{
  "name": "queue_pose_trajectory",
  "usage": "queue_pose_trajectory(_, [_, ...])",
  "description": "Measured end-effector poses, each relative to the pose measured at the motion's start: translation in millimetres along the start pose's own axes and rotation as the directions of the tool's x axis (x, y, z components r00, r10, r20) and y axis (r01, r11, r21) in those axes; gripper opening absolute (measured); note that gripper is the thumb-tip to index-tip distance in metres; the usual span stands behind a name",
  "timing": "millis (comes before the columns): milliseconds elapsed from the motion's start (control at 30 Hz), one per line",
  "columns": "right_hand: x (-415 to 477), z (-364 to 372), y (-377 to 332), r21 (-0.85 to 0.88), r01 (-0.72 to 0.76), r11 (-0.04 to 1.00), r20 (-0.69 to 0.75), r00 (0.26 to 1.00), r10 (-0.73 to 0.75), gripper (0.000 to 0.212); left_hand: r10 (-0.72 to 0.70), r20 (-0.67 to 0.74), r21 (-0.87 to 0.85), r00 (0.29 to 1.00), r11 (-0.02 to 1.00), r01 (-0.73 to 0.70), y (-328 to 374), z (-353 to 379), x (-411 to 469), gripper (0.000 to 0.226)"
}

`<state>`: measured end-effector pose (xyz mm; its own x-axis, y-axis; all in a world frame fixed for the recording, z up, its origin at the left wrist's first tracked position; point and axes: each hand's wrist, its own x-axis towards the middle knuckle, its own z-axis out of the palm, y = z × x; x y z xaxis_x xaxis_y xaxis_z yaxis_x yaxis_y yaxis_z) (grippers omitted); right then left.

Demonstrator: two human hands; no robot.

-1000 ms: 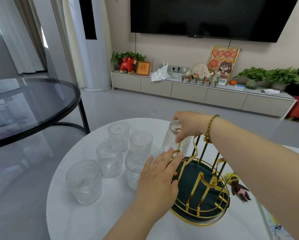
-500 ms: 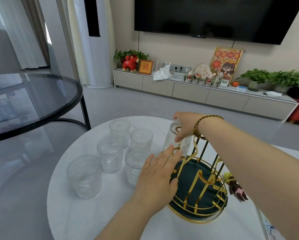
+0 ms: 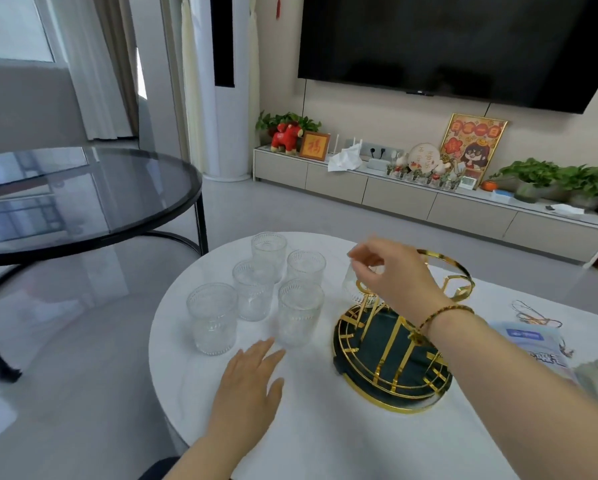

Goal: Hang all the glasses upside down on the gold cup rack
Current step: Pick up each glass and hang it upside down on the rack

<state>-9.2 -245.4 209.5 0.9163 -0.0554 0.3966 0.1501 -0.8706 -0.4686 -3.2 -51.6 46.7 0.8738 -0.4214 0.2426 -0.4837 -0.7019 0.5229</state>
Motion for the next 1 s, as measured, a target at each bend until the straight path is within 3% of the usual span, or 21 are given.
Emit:
queue_pose_trajectory(100, [-16.5,30.3,-5.3,0.088,-0.015,0.996,0.014,1.0,0.014,0.014,-0.111,0.024,0.033,0.994,0.993,0.11,-24.2,9.1,-13.8,0.042])
queue_pose_trajectory(267, [-47.4,98.0,10.4,0.229,-0.248,0.941,0.072,0.969,0.238,0.017,-0.069,0.058,0.122,0.996,0.991,0.062,-33.0,19.4,-9.4,0.035])
queue_pose_trajectory(367, [-53.6,133.2,24.7,0.266,-0.435,0.86,0.116,0.9,0.42,0.039,0.059,-0.041,0.2,0.997,0.979,-0.05,-31.5,21.7,-8.4,0.038])
queue_pose_trajectory(467, [-45.4,159.6,34.6,0.338,-0.549,0.764,0.124,0.831,0.542,0.066,0.098,-0.067,0.281,0.993,0.957,-0.075,-32.8,26.8,-8.3,0.039])
queue_pose_trajectory(667, [-26.0,197.1,42.0,0.522,-0.53,0.668,0.103,0.817,0.568,0.089,0.124,-0.086,0.321,0.989,0.943,-0.09,-35.9,29.9,-7.5,0.028])
queue_pose_trajectory(800, [-15.9,203.9,46.6,0.513,-0.488,0.706,0.046,0.837,0.545,0.089,0.12,-0.087,0.334,0.989,0.939,-0.084,-35.5,29.3,-6.0,0.014])
queue_pose_trajectory(900, [-11.2,203.6,49.7,0.505,-0.475,0.72,0.036,0.846,0.532,0.078,0.076,-0.031,0.322,0.997,0.945,-0.062,-34.1,28.0,-5.2,0.034])
queue_pose_trajectory(1000, [-12.7,201.9,50.1,0.531,-0.482,0.697,0.078,0.847,0.526,0.076,0.076,-0.004,0.341,0.997,0.937,-0.07,-34.3,27.2,-5.9,0.029])
